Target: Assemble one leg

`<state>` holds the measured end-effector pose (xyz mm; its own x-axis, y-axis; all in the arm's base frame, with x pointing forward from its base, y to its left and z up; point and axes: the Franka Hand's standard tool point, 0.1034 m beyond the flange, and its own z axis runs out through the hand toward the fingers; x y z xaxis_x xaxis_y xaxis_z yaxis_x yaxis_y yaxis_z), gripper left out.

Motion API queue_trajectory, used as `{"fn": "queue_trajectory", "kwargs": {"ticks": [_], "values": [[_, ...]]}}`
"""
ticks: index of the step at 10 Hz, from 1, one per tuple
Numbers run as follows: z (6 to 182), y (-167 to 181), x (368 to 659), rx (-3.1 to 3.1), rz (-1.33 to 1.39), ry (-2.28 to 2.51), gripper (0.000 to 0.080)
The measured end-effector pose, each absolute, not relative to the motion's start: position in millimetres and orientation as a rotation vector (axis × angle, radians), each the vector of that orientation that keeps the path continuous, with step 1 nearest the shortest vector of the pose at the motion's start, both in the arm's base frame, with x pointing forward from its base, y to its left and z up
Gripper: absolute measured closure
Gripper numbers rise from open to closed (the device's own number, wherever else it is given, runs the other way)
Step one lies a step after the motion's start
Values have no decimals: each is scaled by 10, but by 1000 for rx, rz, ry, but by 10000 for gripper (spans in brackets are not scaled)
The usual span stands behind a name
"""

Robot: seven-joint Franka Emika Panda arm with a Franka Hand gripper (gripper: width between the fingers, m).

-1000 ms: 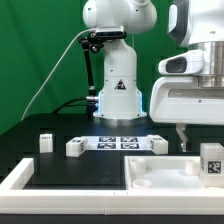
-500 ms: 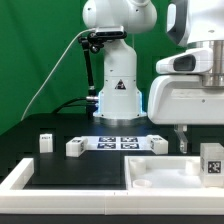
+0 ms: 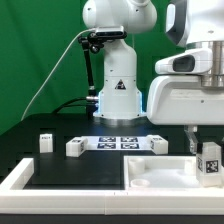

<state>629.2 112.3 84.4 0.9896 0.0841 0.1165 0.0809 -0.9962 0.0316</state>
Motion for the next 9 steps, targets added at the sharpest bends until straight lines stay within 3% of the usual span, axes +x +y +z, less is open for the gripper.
{"fn": "queue_trajectory", "kwargs": {"ticks": [3,9], "values": [[834,1130,6287,3117,186,-64,505],[813,1176,6281,2892,226,-1235,506]]}}
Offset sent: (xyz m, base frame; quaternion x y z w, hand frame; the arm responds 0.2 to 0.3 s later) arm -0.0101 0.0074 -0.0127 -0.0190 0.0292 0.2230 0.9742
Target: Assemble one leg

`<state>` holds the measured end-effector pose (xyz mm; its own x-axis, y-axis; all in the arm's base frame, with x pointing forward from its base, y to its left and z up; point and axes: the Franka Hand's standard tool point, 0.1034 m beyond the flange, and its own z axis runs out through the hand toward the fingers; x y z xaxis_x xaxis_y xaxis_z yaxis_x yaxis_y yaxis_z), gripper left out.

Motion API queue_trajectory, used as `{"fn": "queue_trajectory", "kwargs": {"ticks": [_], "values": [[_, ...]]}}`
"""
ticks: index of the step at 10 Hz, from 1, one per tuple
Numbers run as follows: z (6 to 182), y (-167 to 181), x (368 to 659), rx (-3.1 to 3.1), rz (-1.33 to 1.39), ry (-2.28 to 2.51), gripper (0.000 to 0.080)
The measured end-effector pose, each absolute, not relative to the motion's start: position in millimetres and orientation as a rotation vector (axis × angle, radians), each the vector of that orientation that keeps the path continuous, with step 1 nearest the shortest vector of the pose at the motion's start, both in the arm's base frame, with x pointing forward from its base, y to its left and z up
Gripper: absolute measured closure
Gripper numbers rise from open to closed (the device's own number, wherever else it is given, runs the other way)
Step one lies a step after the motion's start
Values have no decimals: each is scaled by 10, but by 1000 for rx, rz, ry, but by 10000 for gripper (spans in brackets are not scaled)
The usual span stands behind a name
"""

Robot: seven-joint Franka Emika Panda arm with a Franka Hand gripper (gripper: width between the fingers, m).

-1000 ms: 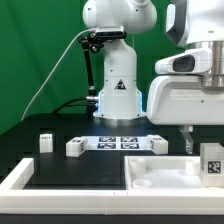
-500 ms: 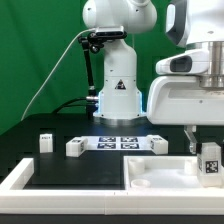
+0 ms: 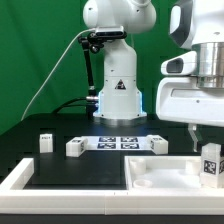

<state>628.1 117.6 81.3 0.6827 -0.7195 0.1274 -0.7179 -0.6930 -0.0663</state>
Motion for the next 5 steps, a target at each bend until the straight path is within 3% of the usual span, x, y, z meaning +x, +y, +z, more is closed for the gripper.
{"fn": "queue_trajectory", "kwargs": {"ticks": [5], "values": [[811,1087,6261,-2422,-173,1923,506]]}}
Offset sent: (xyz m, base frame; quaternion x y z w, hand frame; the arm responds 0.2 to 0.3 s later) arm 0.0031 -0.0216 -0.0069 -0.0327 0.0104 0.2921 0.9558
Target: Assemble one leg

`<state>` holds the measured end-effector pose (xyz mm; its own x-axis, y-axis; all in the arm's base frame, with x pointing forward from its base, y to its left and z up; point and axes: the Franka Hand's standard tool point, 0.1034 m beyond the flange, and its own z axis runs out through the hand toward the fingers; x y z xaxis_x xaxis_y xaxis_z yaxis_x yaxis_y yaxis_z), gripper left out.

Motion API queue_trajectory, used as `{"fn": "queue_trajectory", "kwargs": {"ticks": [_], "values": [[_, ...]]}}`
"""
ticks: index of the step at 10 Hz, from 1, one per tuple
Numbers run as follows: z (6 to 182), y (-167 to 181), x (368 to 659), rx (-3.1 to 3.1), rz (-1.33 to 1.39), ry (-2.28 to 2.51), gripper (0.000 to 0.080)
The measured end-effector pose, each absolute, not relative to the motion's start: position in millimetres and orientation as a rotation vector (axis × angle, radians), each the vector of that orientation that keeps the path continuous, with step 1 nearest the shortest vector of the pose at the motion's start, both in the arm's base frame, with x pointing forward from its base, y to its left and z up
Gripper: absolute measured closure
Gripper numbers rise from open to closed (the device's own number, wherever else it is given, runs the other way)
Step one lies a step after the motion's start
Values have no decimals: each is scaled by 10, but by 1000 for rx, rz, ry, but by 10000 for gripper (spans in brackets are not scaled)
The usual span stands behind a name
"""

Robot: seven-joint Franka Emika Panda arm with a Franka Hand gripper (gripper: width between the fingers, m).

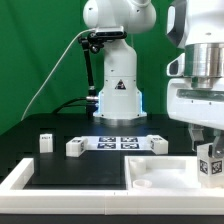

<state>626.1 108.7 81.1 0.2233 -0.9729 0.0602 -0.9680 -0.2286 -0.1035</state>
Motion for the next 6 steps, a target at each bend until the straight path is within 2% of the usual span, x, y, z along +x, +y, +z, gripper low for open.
{"fn": "queue_trajectory", "kwargs": {"ticks": [3,6], "values": [[803,1129,6235,-2071,-127,2276,506],[803,1133,6231,-1953,-102,2365,506]]}}
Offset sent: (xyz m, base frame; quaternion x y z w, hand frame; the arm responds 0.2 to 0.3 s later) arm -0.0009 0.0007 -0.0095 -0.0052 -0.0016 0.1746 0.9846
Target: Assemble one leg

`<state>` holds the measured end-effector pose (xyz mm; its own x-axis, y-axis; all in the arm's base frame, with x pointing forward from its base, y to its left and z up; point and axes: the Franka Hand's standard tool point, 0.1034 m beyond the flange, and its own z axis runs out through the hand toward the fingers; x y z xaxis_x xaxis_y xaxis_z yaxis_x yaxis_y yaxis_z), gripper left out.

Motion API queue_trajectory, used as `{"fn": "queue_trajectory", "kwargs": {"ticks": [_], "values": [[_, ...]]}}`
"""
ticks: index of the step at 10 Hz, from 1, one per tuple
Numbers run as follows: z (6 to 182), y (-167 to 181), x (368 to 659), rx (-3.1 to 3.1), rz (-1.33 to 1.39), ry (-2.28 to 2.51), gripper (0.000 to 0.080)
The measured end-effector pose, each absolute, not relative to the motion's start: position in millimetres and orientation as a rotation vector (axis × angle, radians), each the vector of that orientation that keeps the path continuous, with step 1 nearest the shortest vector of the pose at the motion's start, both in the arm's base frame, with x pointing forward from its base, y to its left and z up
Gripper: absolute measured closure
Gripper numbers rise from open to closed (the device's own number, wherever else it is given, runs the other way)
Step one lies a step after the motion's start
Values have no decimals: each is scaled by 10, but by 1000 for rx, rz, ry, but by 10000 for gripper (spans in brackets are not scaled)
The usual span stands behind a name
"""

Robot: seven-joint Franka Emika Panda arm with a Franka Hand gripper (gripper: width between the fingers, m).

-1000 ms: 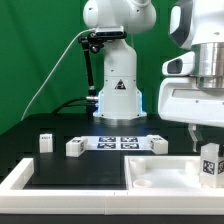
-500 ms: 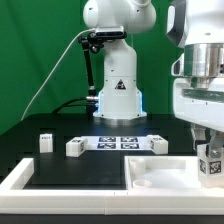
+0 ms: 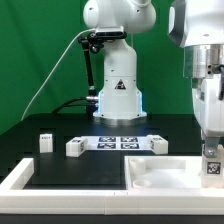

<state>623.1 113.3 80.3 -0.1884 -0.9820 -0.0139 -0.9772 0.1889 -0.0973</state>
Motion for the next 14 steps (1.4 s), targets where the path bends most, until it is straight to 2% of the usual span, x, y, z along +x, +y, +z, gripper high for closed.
{"fn": "queue_trajectory", "kwargs": {"ticks": [1,2,3,4,5,6,11,14], "values": [[798,1133,6229,-1974,-102,2349,506],[798,1132,6230,-2030,-106,2303,327],[799,1132,6231,-2082,-108,2257,212],[800,1133,6231,-2192,-118,2159,212],[797,1151,6227,-2347,-123,1996,163],[790,1178,6220,-2429,-127,1897,153],[788,1335,6212,-2852,-169,1185,151],[796,1240,6238,-3039,-187,665,151]]}}
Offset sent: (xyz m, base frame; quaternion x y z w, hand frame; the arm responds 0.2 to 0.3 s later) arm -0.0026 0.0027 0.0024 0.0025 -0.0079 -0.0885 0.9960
